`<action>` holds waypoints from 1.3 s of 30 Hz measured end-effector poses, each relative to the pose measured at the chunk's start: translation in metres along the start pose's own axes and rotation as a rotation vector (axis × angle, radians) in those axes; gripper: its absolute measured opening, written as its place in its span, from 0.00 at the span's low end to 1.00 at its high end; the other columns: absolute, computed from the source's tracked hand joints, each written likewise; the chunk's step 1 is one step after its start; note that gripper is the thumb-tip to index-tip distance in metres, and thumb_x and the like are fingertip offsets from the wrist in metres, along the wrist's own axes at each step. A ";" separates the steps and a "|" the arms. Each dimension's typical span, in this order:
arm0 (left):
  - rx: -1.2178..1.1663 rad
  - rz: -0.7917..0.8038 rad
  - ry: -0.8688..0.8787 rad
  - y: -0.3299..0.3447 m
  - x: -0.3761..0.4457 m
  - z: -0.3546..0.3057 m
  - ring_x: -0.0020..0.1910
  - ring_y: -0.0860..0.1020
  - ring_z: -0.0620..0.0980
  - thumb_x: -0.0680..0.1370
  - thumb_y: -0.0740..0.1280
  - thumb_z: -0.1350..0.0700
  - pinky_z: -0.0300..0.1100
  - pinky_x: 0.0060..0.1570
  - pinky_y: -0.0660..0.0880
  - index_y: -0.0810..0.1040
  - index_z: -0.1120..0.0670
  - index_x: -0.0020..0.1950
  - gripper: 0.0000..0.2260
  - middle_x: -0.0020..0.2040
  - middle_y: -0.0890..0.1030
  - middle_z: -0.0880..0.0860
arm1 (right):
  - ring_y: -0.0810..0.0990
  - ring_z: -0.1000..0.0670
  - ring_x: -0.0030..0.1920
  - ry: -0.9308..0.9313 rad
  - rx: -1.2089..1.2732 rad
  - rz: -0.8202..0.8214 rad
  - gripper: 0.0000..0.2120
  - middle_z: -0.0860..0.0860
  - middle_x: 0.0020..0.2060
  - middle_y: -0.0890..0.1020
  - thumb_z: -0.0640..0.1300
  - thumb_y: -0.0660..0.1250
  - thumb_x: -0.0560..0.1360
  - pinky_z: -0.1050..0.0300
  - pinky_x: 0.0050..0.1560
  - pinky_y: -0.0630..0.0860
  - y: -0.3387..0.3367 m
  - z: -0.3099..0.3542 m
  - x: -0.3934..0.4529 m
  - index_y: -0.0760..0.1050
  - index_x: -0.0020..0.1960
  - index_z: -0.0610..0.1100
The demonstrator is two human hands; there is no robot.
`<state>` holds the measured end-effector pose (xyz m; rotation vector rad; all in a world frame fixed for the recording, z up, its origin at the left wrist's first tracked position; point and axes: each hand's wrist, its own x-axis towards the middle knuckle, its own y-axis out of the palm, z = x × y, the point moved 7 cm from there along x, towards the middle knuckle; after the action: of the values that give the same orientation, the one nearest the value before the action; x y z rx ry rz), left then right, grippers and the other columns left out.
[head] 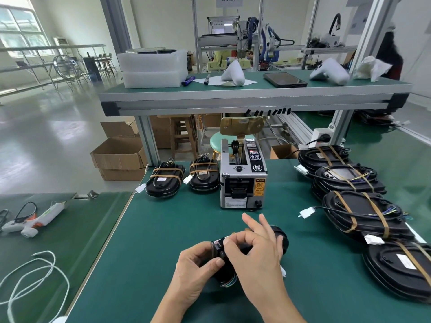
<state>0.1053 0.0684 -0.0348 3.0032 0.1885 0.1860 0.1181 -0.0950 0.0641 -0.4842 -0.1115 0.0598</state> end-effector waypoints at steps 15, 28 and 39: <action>0.005 -0.006 -0.004 0.001 0.000 -0.004 0.56 0.87 0.57 0.73 0.80 0.52 0.44 0.57 0.82 0.88 0.55 0.59 0.16 0.55 0.88 0.61 | 0.45 0.65 0.80 -0.023 -0.145 -0.013 0.11 0.63 0.76 0.67 0.54 0.71 0.76 0.53 0.78 0.28 0.007 0.001 -0.001 0.77 0.36 0.55; 0.042 -0.012 -0.043 0.000 0.000 -0.001 0.56 0.87 0.56 0.72 0.82 0.42 0.40 0.53 0.81 0.88 0.55 0.58 0.22 0.55 0.89 0.59 | 0.46 0.62 0.81 0.019 -0.239 -0.064 0.11 0.63 0.74 0.69 0.60 0.71 0.75 0.47 0.79 0.32 0.013 0.002 0.001 0.77 0.38 0.56; 0.036 -0.009 -0.019 0.000 0.001 -0.001 0.56 0.87 0.54 0.71 0.83 0.42 0.40 0.55 0.81 0.88 0.53 0.60 0.23 0.56 0.88 0.59 | 0.53 0.60 0.80 -0.087 -0.150 -0.182 0.12 0.68 0.58 0.72 0.53 0.73 0.75 0.49 0.78 0.33 0.012 -0.003 -0.001 0.70 0.51 0.58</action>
<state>0.1066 0.0687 -0.0339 3.0384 0.2050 0.1545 0.1168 -0.0856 0.0555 -0.6195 -0.2459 -0.1072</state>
